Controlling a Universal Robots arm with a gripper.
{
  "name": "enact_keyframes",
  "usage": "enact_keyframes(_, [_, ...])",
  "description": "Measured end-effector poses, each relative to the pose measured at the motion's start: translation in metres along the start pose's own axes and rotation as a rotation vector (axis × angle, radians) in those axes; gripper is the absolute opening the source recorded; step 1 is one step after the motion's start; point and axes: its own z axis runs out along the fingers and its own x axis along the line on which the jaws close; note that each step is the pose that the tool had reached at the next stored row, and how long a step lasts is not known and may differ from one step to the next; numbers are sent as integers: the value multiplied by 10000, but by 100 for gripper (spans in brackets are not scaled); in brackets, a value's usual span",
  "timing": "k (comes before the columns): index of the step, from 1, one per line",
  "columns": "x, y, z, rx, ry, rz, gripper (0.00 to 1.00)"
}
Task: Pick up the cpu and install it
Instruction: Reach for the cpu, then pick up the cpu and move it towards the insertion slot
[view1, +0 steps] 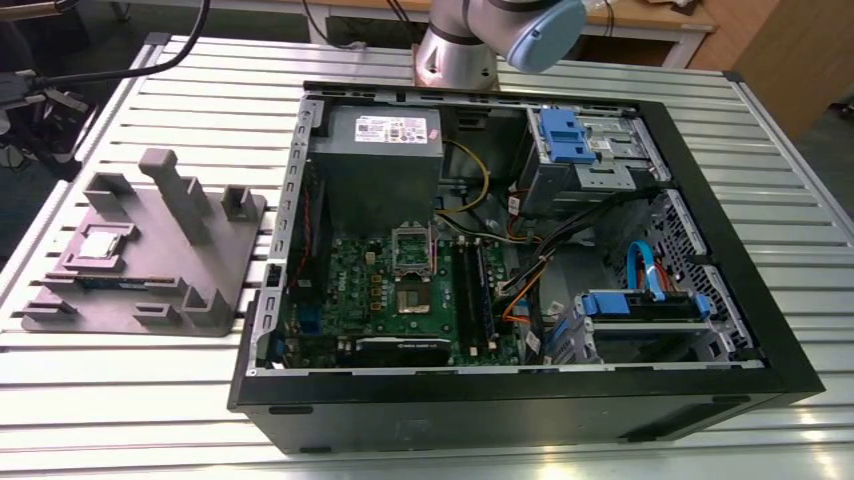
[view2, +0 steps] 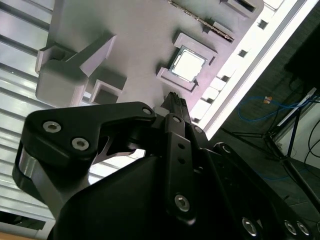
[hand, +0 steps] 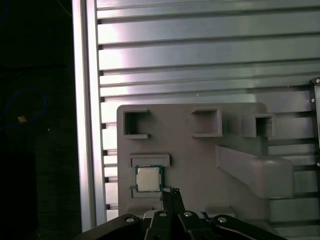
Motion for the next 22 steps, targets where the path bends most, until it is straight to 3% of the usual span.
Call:
enact_keyframes(9, [8, -2, 30, 12, 2, -7, 10])
enact_keyframes(22, [73, -56, 170, 16, 5, -24, 10])
